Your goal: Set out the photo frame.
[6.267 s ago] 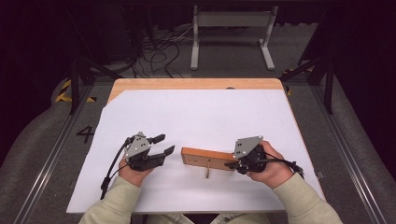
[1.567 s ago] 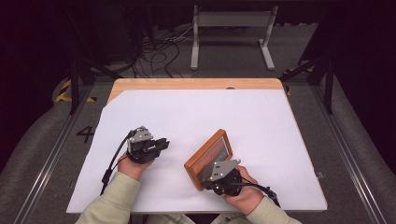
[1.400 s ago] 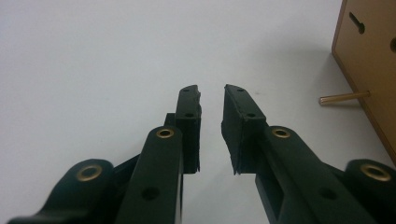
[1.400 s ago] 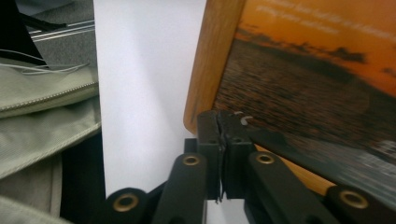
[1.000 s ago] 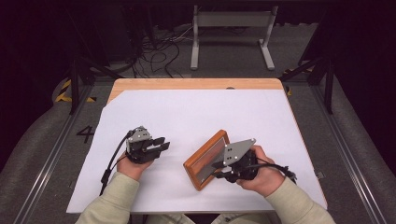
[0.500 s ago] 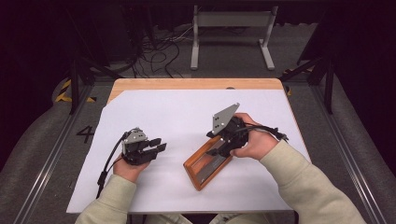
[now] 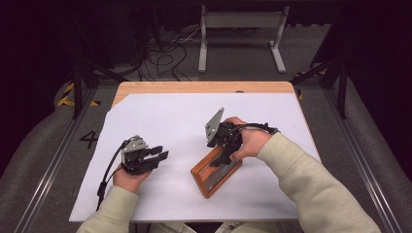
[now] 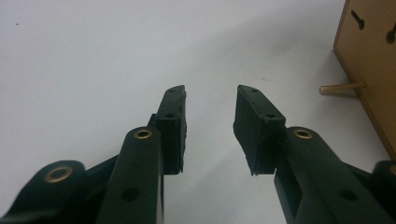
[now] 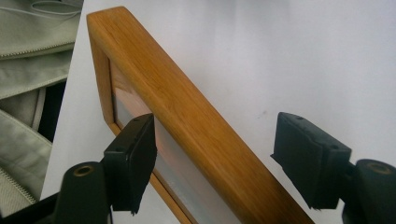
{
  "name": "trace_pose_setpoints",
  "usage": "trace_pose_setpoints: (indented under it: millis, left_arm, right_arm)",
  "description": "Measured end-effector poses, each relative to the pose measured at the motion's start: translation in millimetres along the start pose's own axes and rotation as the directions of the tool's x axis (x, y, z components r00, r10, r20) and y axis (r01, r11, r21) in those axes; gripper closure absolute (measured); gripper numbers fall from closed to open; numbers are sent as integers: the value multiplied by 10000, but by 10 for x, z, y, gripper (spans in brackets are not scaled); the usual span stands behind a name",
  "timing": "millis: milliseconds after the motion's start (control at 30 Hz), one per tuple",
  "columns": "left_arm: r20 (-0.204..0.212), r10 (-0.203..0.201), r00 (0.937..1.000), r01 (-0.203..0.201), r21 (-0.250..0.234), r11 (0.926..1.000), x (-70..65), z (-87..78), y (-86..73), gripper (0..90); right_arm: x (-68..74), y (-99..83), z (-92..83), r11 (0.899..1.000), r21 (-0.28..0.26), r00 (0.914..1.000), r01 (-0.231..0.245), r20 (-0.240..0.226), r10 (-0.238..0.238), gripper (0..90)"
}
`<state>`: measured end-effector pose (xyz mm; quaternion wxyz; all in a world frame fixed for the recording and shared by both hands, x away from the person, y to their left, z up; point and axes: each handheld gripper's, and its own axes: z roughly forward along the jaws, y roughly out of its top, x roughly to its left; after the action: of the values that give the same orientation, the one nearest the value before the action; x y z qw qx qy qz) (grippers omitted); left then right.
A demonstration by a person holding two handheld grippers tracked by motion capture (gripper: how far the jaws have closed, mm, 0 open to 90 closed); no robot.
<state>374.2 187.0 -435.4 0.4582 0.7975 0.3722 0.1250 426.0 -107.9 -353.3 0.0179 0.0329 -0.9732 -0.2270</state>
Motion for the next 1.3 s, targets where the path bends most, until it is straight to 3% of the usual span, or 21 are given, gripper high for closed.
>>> trace_pose_setpoints:
  millis: [233,567,667,767,833,933,1100,1233,1300]
  left_arm:
    - [102,-58,9999,57,63,10000,-4,18,-4,635]
    - [99,-63,9999,63,34,10000,-1,29,-4,634]
    - [101,-53,9999,52,52,10000,2,27,-4,632]
    - [120,-47,9999,47,50,10000,3,30,-3,631]
    - [103,-72,9999,72,30,10000,1,31,-4,631]
    - [124,-87,9999,87,19,10000,1,35,-3,631]
    - [137,-86,9999,85,10,10000,4,37,-2,630]
    - [147,-78,9999,78,25,10000,8,40,-4,629]
    - [160,-57,9999,57,32,10000,10,41,-3,629]
  right_arm:
    - [-15,-7,127,9986,521,9983,71,-589,-40,316]
    - [-4,14,89,9956,811,9959,464,-815,-398,405]
    - [19,16,25,9888,1237,9918,837,-1070,-706,535]
    - [48,-2,-40,9849,1513,9859,847,-1559,-608,672]
    - [84,-24,-71,9873,1429,9821,690,-1838,-420,699]
    - [110,-29,-84,9839,1647,9849,700,-1681,-420,700]
    - [36,-13,-198,9915,1269,9931,-275,-1097,416,703]
    - [-66,-20,-257,9892,1079,9911,-997,-773,1083,702]
    - [-153,-34,-264,9816,1124,9846,-1546,-648,1624,702]
